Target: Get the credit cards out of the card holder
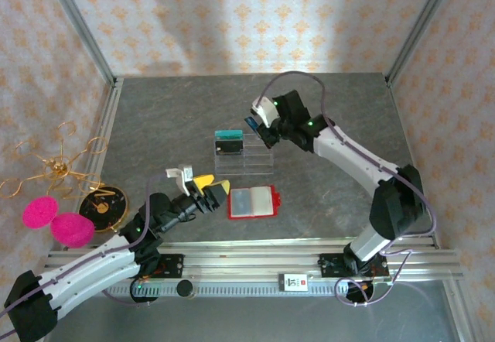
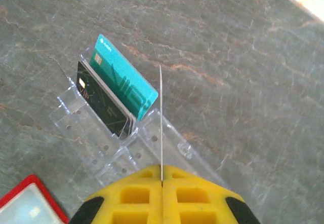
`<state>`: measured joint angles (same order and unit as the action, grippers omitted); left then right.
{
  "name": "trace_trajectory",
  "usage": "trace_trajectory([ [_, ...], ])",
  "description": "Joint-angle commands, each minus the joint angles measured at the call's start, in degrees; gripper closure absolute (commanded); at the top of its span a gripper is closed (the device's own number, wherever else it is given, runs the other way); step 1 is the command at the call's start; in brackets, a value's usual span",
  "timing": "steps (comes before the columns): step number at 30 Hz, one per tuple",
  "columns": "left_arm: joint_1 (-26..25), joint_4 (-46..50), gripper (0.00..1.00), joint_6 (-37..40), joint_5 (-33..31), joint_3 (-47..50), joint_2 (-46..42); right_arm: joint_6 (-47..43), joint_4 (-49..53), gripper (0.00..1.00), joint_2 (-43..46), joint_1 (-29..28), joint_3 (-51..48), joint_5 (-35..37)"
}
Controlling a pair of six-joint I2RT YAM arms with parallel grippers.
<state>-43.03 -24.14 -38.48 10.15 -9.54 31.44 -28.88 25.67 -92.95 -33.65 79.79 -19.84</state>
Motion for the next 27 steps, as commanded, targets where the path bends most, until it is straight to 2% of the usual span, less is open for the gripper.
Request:
trace_trajectory([
  [1,0.0,4.0,0.03,2.5,-1.5,-4.4,1.1,-11.0,7.9,1.0,-2.0,0.7,7.1,-1.4],
  [6,0.8,9.5,0.01,4.6,-1.2,-9.9,4.3,-17.4,10.4,1.0,-6.8,2.1,14.4,-4.3],
  [11,3.8,14.1,0.01,7.9,2.6,-15.6,8.1,-26.9,20.8,1.0,-12.9,3.5,25.5,-8.5],
  [17,9.5,16.0,0.01,8.4,5.9,-18.2,9.6,-35.0,23.6,1.0,-15.2,5.8,26.6,-14.4],
  [27,11.9,18.4,0.03,9.9,5.5,-20.6,12.0,-41.5,27.1,1.0,-19.8,8.9,27.2,-16.7],
])
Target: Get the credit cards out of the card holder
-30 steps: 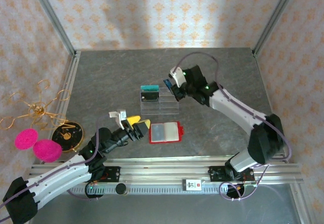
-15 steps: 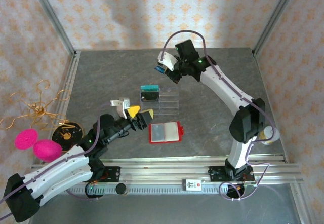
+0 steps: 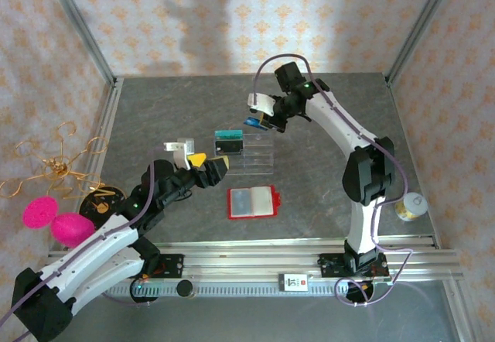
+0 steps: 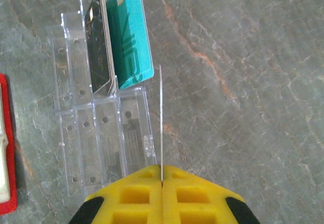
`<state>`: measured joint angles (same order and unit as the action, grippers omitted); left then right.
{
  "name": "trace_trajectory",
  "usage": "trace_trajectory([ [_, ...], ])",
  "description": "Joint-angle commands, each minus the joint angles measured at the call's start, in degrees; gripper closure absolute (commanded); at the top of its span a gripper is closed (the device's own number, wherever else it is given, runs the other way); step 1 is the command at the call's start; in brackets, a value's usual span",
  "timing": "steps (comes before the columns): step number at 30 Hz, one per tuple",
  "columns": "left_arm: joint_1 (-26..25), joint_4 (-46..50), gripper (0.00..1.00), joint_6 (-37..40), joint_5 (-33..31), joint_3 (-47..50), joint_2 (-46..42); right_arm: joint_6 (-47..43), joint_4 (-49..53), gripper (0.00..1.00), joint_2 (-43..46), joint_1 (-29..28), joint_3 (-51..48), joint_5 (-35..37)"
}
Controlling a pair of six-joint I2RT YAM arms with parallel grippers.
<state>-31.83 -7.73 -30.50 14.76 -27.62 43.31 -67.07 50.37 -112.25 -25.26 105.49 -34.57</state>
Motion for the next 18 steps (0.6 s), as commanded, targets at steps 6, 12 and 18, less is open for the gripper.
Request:
trace_trajectory([
  [6,1.9,0.8,0.02,1.9,1.8,-2.3,2.3,-4.0,2.5,1.0,-1.6,1.0,1.0,-2.6],
  [12,3.2,-1.1,0.03,1.6,4.0,-1.9,4.4,-3.8,2.6,1.0,-1.3,1.1,1.3,-3.0],
  [18,4.2,-3.8,0.03,0.6,5.9,-0.5,5.6,-3.7,2.1,1.0,-0.1,1.1,-1.2,-2.7],
])
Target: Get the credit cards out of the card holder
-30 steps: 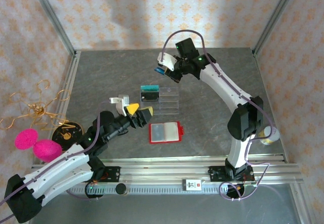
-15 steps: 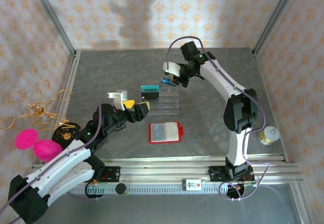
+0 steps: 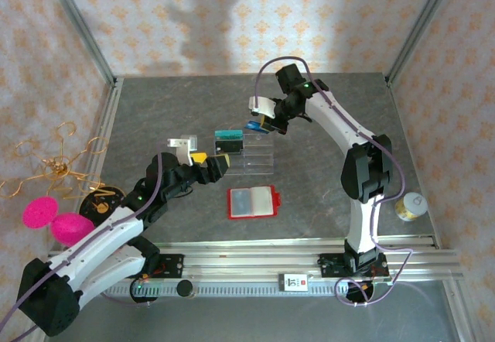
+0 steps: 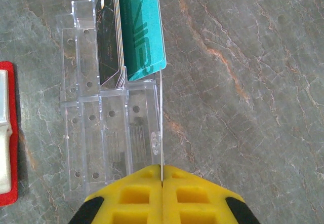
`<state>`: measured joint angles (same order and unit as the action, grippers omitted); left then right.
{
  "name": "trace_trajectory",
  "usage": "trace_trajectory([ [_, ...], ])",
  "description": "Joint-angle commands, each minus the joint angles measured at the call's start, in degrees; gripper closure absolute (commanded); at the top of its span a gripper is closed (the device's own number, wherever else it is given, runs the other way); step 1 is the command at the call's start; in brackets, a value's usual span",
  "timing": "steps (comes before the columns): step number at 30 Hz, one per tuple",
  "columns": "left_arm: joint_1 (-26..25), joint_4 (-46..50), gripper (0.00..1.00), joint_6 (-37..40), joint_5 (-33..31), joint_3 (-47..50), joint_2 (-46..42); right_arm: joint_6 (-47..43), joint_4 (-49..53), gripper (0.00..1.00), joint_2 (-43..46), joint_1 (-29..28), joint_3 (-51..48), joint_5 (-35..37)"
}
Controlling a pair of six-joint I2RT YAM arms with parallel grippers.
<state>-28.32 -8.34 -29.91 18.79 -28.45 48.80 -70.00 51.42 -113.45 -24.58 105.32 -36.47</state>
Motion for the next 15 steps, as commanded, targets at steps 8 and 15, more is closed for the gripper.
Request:
trace_trajectory([
  [8,1.5,-4.1,0.03,-0.4,2.7,0.6,0.4,0.5,-1.0,1.0,4.9,0.5,-4.2,-0.1],
  [15,1.7,-5.7,0.04,-1.5,3.5,1.5,0.9,2.0,-3.0,1.0,3.7,0.5,-5.6,1.4],
])
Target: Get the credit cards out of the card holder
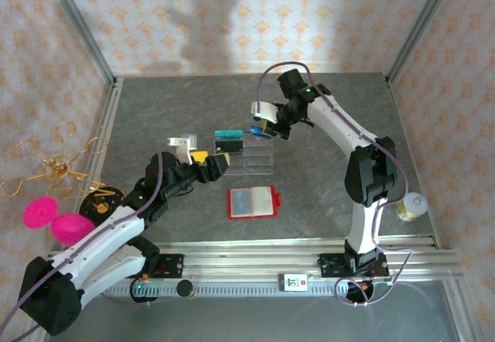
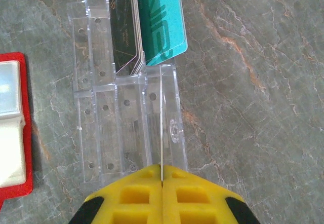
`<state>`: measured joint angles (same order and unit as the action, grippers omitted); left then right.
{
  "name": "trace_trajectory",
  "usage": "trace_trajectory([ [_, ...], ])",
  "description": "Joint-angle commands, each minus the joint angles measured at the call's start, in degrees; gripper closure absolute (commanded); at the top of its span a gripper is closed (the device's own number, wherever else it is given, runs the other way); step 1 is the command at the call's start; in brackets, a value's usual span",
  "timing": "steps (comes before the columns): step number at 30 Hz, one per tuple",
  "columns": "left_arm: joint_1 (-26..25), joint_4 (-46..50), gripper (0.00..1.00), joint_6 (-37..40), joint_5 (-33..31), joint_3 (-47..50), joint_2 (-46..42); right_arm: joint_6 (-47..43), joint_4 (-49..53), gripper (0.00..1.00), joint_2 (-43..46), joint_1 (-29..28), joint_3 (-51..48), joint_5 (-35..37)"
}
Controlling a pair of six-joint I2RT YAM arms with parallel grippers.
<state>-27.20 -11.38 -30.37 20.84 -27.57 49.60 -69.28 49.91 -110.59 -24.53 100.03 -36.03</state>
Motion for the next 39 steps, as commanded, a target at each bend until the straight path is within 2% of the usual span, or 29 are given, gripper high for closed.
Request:
trace_trajectory([
  [1,0.5,-2.8,0.04,-1.0,1.5,0.7,0.1,1.3,-1.6,1.0,0.6,0.5,-0.2,1.0],
  [29,2.1,-4.1,0.05,-1.0,3.7,1.6,-0.4,3.2,-3.6,1.0,-3.5,-3.1,-1.3,6.8],
  [31,2.2,-4.1,0.05,-1.2,3.9,1.7,-0.4,3.9,-4.2,0.89,-3.5,-3.2,-1.0,6.8],
  [32,2.2,-4.1,0.05,-1.2,4.0,1.7,-0.4,4.6,-5.0,0.79,-3.5,-3.2,-1.0,7.0],
  [34,2.3,-4.0,0.05,-1.2,4.0,1.6,-0.6,7.2,-8.4,0.67,-3.0,-3.2,-0.9,7.4],
  [39,2.4,-4.5,0.05,-1.6,4.4,1.7,-0.7,13.9,-13.4,0.6,-2.4,-3.1,1.9,4.7],
])
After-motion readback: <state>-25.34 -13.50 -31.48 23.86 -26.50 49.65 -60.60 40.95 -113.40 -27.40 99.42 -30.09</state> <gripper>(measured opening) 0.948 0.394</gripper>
